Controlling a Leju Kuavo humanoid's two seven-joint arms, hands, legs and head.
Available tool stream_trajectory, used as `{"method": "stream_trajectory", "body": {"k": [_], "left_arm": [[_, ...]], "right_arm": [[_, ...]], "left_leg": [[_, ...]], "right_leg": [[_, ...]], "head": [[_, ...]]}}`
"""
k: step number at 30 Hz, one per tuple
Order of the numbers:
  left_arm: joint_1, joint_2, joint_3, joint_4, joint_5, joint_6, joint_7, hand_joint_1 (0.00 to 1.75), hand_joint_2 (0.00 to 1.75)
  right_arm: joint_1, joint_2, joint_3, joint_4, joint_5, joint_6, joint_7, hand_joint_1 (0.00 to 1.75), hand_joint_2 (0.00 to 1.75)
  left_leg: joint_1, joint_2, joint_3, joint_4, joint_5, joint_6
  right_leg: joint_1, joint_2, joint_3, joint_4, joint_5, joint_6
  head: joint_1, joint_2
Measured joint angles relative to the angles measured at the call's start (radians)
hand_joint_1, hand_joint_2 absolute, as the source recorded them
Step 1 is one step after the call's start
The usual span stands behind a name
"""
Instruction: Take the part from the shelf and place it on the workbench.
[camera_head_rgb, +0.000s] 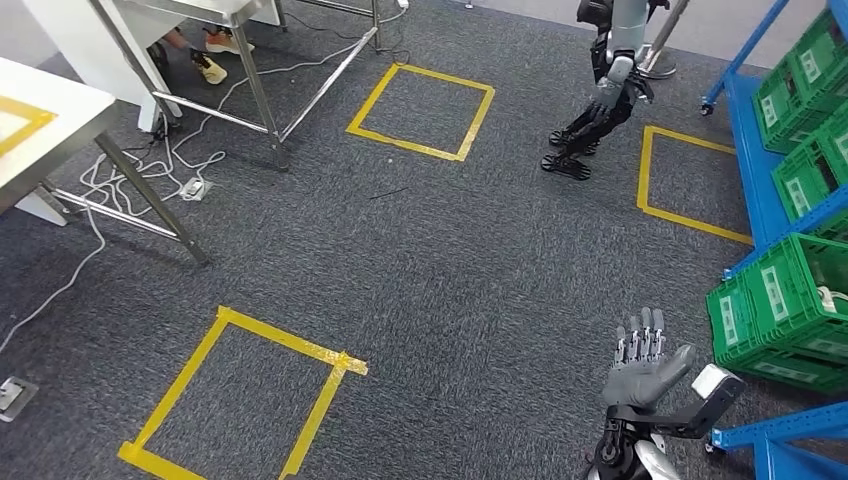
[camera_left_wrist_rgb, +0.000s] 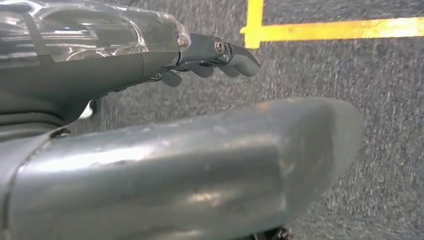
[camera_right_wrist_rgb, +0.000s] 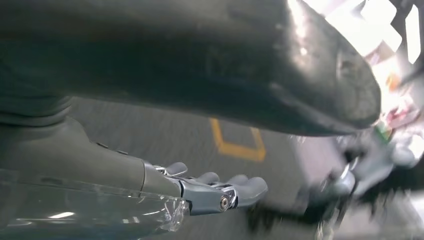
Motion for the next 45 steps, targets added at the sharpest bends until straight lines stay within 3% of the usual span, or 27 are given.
{"method": "stream_trajectory", "body": {"k": [1,3,5,6,8,10,12,13,14,16,17,18,20,21,23,25,27,29,30,32,34,36,37,40,42,44,45], "left_arm": [[0.000,-0.001,0.000,0.000,0.000,0.000,0.000,0.00,0.00],[0.001,-0.004,0.000,0.000,-0.001,-0.001,0.001,0.00,0.00],[0.002,-0.003,0.000,0.000,-0.001,-0.002,0.002,0.00,0.00],[0.001,-0.004,0.000,0.000,-0.001,-0.002,0.002,0.00,0.00],[-0.001,-0.005,0.000,0.000,-0.001,-0.002,0.002,0.00,0.00],[-0.005,-0.006,0.000,0.000,-0.001,-0.002,0.002,0.00,0.00],[-0.008,-0.007,0.000,0.000,-0.001,-0.002,0.002,0.00,0.00],[-0.009,-0.007,0.000,0.000,-0.001,-0.003,0.002,0.00,0.00],[-0.010,-0.007,0.000,0.000,-0.001,-0.003,0.002,0.00,0.00],[-0.011,-0.007,0.000,0.000,-0.001,-0.003,0.002,0.00,0.00],[-0.010,-0.007,0.000,-0.001,-0.001,-0.003,0.002,0.00,0.00],[-0.009,-0.007,0.000,-0.001,-0.002,-0.003,0.002,0.00,0.00],[-0.005,-0.006,0.000,0.000,-0.002,-0.003,0.003,0.00,0.00],[-0.004,-0.006,0.000,0.000,-0.002,-0.003,0.004,0.00,0.00],[-0.004,-0.006,0.000,0.000,-0.002,-0.003,0.004,0.00,0.00],[-0.004,-0.005,0.000,0.000,-0.002,-0.003,0.005,0.00,0.00],[-0.005,-0.003,0.000,0.000,-0.002,-0.003,0.007,0.00,0.00],[-0.005,-0.002,0.000,0.000,-0.003,-0.003,0.010,0.00,0.00],[-0.006,-0.002,0.000,0.000,-0.003,-0.003,0.012,0.00,0.00],[-0.006,-0.003,0.000,0.000,-0.005,-0.003,0.012,0.00,0.00],[-0.003,-0.003,0.000,0.000,-0.006,-0.003,0.013,0.00,0.00],[-0.003,-0.002,0.000,0.000,-0.006,-0.003,0.014,0.00,0.00],[-0.003,-0.001,0.000,0.000,-0.005,-0.003,0.014,0.00,0.00],[-0.005,-0.002,0.000,0.000,-0.001,-0.003,0.014,0.00,0.00],[-0.006,-0.002,0.000,0.000,0.001,-0.003,0.014,0.00,0.00],[-0.008,-0.003,0.000,0.000,0.001,-0.003,0.014,0.00,0.00],[-0.009,-0.004,0.000,0.000,0.001,-0.003,0.014,0.00,0.00]], "right_arm": [[-0.007,0.003,-0.006,0.035,-0.001,0.002,-0.002,0.00,0.00],[-0.023,0.010,-0.013,0.095,0.000,0.005,-0.003,0.00,0.00],[-0.029,0.018,-0.017,0.147,0.000,0.006,-0.003,0.00,0.00],[-0.029,0.022,-0.019,0.168,0.000,0.006,-0.003,0.00,0.00],[-0.028,0.026,-0.025,0.202,0.000,0.006,-0.003,0.00,0.00],[-0.033,0.029,-0.030,0.226,0.000,0.007,-0.004,0.00,0.00],[-0.039,0.031,-0.033,0.247,0.000,0.008,-0.004,0.00,0.00],[-0.039,0.033,-0.034,0.256,0.001,0.008,-0.005,0.00,0.00],[-0.038,0.034,-0.036,0.265,0.001,0.008,-0.005,0.00,0.00],[-0.040,0.036,-0.042,0.277,0.001,0.008,-0.005,0.00,0.00],[-0.044,0.037,-0.044,0.281,0.000,0.008,-0.005,0.00,0.00],[-0.049,0.039,-0.046,0.285,-0.001,0.005,-0.003,0.00,0.00],[-0.054,0.045,-0.048,0.300,-0.011,-0.004,0.008,0.00,0.00],[-0.055,0.048,-0.049,0.315,-0.019,-0.006,0.014,0.00,0.00],[-0.062,0.053,-0.051,0.365,-0.044,0.009,0.018,0.00,0.00],[-0.078,0.059,-0.055,0.437,-0.070,0.038,0.015,0.00,0.00],[-0.092,0.065,-0.059,0.511,-0.089,0.062,0.011,0.00,0.00],[-0.098,0.070,-0.063,0.578,-0.104,0.076,0.008,0.00,0.00],[-0.100,0.072,-0.066,0.611,-0.110,0.080,0.008,0.00,0.00],[-0.110,0.076,-0.071,0.673,-0.121,0.084,0.015,0.00,0.00],[-0.121,0.082,-0.074,0.728,-0.129,0.084,0.030,0.00,0.00],[-0.121,0.090,-0.074,0.778,-0.129,0.073,0.053,0.00,0.00],[-0.120,0.093,-0.073,0.803,-0.116,0.053,0.076,0.00,0.00],[-0.123,0.109,-0.063,0.880,-0.032,-0.050,0.190,0.00,0.00],[-0.125,0.125,-0.051,0.913,-0.003,-0.095,0.236,0.00,0.00],[-0.126,0.139,-0.042,0.939,0.003,-0.107,0.247,0.00,0.00],[-0.127,0.143,-0.039,0.950,0.003,-0.110,0.249,0.00,0.00]], "left_leg": [[0.000,0.019,0.007,-0.005,-0.001,0.005],[-0.003,0.061,0.020,-0.009,-0.009,0.011],[-0.004,0.100,0.030,-0.009,-0.019,0.011],[-0.004,0.115,0.036,-0.009,-0.025,0.010],[-0.004,0.140,0.050,-0.009,-0.037,0.005],[-0.007,0.159,0.062,-0.010,-0.048,-0.005],[-0.012,0.176,0.069,-0.014,-0.056,-0.015],[-0.012,0.185,0.073,-0.017,-0.058,-0.020],[-0.011,0.177,0.078,-0.018,-0.063,-0.025],[-0.006,0.108,0.068,0.017,-0.091,-0.032],[-0.004,0.068,0.043,0.066,-0.116,-0.032],[-0.004,0.044,0.006,0.132,-0.144,-0.030],[-0.006,0.046,-0.073,0.251,-0.173,-0.027],[-0.006,0.050,-0.097,0.269,-0.160,-0.025],[-0.006,0.039,-0.091,0.200,-0.081,-0.018],[-0.002,-0.022,-0.050,0.080,-0.007,-0.010],[-0.002,-0.062,-0.024,0.021,0.008,-0.006],[-0.004,-0.038,-0.011,0.005,0.004,-0.002],[-0.004,-0.022,-0.003,-0.005,0.005,0.003],[-0.004,0.017,0.015,-0.023,0.006,0.012],[-0.009,0.059,0.027,-0.027,-0.001,0.016],[-0.011,0.094,0.035,-0.027,-0.011,0.014],[-0.011,0.108,0.040,-0.027,-0.016,0.012],[-0.013,0.140,0.059,-0.027,-0.034,0.000],[-0.015,0.156,0.067,-0.028,-0.044,-0.011],[-0.014,0.172,0.077,-0.032,-0.052,-0.023],[-0.011,0.160,0.082,-0.030,-0.059,-0.028]], "right_leg": [[0.001,-0.027,-0.016,0.030,-0.015,0.005],[0.000,-0.087,-0.078,0.146,-0.064,0.016],[-0.005,-0.107,-0.140,0.250,-0.089,0.023],[-0.006,-0.111,-0.147,0.257,-0.075,0.024],[-0.008,-0.128,-0.107,0.163,-0.005,0.022],[0.002,-0.169,-0.050,0.047,0.037,0.011],[0.013,-0.189,-0.031,0.005,0.033,-0.005],[0.015,-0.182,-0.030,0.000,0.031,-0.013],[0.014,-0.173,-0.028,-0.003,0.031,-0.020],[0.011,-0.152,-0.019,-0.013,0.032,-0.033],[0.010,-0.140,-0.015,-0.016,0.032,-0.040],[0.011,-0.126,-0.013,-0.017,0.031,-0.046],[0.016,-0.096,-0.010,-0.017,0.028,-0.053],[0.018,-0.080,-0.007,-0.016,0.026,-0.055],[0.020,-0.048,0.001,-0.014,0.021,-0.055],[0.018,-0.017,0.005,-0.009,0.013,-0.049],[0.013,0.011,0.002,-0.007,0.009,-0.038],[0.006,0.039,0.000,-0.011,0.011,-0.024],[0.006,0.032,-0.002,-0.008,0.008,-0.018],[0.008,-0.026,-0.029,0.048,-0.025,-0.008],[0.005,-0.088,-0.093,0.167,-0.078,0.003],[-0.003,-0.106,-0.138,0.242,-0.092,0.012],[-0.007,-0.111,-0.134,0.228,-0.071,0.015],[-0.006,-0.158,-0.049,0.053,0.020,0.013],[0.004,-0.184,-0.017,-0.007,0.028,0.001],[0.010,-0.170,-0.014,-0.011,0.022,-0.015],[0.009,-0.160,-0.010,-0.015,0.021,-0.021]], "head": [[0.007,0.000],[0.020,0.000],[0.026,0.000],[0.028,0.000],[0.031,0.000],[0.033,0.000],[0.030,0.000],[0.029,0.000],[0.027,0.000],[0.022,0.000],[0.019,0.000],[0.014,0.000],[0.006,0.000],[0.002,0.000],[-0.003,0.000],[-0.006,0.000],[-0.007,0.000],[-0.008,0.000],[-0.008,0.000],[0.002,0.000],[0.013,0.000],[0.017,0.000],[0.020,0.000],[0.030,0.000],[0.031,0.000],[0.027,0.000],[0.025,0.000]]}}
